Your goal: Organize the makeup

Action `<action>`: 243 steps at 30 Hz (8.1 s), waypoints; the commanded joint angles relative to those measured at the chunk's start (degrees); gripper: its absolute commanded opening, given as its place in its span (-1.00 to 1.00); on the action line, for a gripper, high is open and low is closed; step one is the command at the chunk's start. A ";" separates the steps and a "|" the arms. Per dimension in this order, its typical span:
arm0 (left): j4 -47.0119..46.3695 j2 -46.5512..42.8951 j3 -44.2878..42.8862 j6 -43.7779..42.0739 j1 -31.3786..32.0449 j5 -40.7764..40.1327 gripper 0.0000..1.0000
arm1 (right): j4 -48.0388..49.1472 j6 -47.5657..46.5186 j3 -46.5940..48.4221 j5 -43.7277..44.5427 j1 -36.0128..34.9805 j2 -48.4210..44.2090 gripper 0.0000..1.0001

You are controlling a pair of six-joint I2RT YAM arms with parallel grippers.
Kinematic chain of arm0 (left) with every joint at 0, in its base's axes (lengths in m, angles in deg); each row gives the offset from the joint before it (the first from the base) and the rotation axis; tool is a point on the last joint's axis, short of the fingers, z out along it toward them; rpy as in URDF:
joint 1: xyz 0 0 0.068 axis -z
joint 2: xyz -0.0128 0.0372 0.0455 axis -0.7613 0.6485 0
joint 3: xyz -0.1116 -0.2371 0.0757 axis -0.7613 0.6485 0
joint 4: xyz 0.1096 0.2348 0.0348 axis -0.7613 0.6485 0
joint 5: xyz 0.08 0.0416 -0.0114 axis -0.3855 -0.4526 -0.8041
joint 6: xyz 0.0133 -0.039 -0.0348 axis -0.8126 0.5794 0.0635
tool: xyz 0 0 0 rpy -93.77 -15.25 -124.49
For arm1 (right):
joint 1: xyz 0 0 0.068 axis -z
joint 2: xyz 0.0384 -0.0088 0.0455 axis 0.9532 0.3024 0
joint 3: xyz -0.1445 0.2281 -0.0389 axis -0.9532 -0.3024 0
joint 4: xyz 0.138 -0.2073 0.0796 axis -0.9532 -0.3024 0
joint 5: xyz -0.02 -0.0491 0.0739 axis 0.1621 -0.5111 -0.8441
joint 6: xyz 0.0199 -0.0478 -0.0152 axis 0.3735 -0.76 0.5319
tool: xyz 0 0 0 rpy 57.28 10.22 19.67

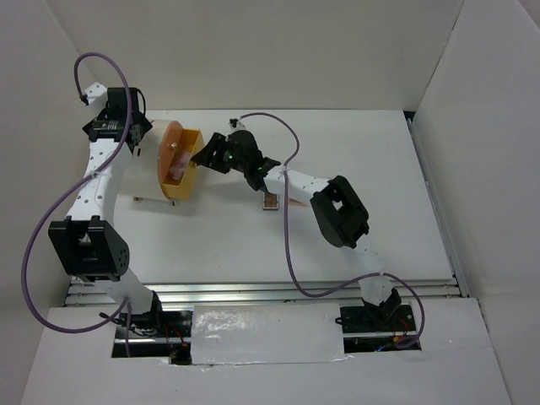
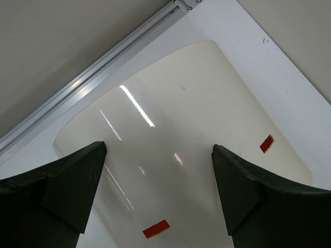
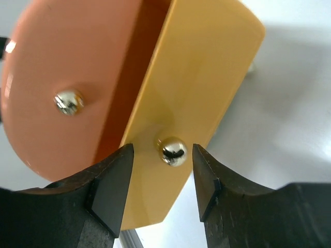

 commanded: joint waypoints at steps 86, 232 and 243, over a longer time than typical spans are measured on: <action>-0.52 -8.74 8.91 7.71 4.68 -4.00 0.99 | 20.15 30.43 25.64 -12.71 -0.39 33.15 0.02; -0.70 35.83 -10.96 -6.18 39.30 23.07 -0.40 | -56.40 -22.74 -49.86 14.18 13.41 -108.44 1.00; 7.46 20.80 -20.61 -22.16 37.47 19.40 -0.50 | -55.70 -22.91 -50.48 13.13 13.32 -107.83 1.00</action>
